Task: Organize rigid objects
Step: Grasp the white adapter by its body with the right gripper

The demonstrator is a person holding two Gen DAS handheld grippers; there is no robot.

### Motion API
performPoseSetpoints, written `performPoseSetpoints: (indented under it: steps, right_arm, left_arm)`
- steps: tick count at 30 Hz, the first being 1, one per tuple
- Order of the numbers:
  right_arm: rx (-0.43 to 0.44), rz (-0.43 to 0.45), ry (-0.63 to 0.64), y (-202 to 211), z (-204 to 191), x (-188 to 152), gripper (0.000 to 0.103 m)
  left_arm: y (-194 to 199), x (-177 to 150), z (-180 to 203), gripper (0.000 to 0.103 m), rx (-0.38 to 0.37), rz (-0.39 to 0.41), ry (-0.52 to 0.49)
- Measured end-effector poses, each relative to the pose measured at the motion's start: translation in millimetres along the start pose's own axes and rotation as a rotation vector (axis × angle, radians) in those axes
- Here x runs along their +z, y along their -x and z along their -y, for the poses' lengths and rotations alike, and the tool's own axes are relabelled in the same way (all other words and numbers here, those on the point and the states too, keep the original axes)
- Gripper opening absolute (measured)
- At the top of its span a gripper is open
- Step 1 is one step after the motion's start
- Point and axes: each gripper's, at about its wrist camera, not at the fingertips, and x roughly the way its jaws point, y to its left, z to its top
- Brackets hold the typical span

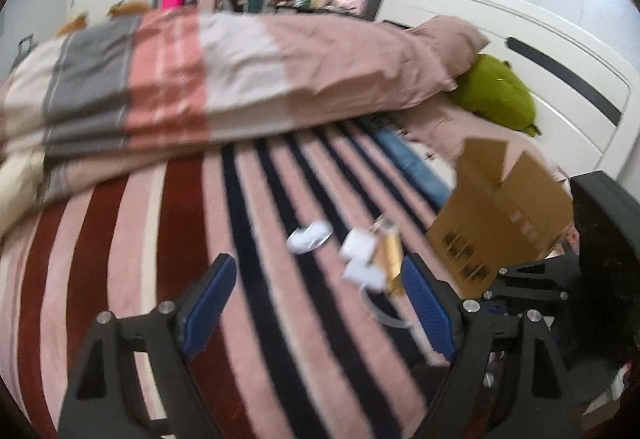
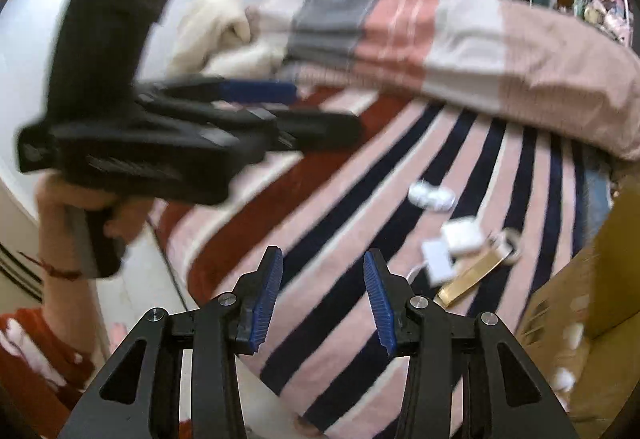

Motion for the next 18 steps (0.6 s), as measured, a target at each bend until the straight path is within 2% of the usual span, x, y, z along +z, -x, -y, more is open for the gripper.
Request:
performPoseSetpoints:
  steps: [3, 9, 10, 11, 13, 16, 18]
  right_arm:
    - [-0.021, -0.09, -0.039, -41, 12, -12, 0.038]
    - [-0.206, -0.164, -0.114, -99, 54, -23, 0.038]
    - [-0.223, -0.165, -0.133, -107, 64, -24, 0.035]
    - [-0.228, -0.167, -0.143, -113, 69, -25, 0.022]
    - [-0.23, -0.182, -0.138, -124, 76, -27, 0.009]
    - [-0.236, -0.153, -0.084, -121, 71, -28, 0.004]
    - [-0.181, -0.139, -0.062, -115, 65, -34, 0.003]
  left_arm:
    - [-10, -27, -18, 0.082, 0.016, -0.015, 0.042]
    - [-24, -56, -32, 0.082, -0.011, -0.042, 0.092]
    - [-24, -58, -32, 0.082, -0.013, -0.043, 0.098]
    - [-25, -59, -32, 0.082, -0.013, -0.045, 0.103]
    - [-27, -58, -32, 0.082, -0.012, -0.047, 0.11]
    - [-28, -58, -30, 0.082, -0.021, -0.042, 0.112]
    - [-28, -56, -30, 0.082, -0.021, -0.04, 0.111]
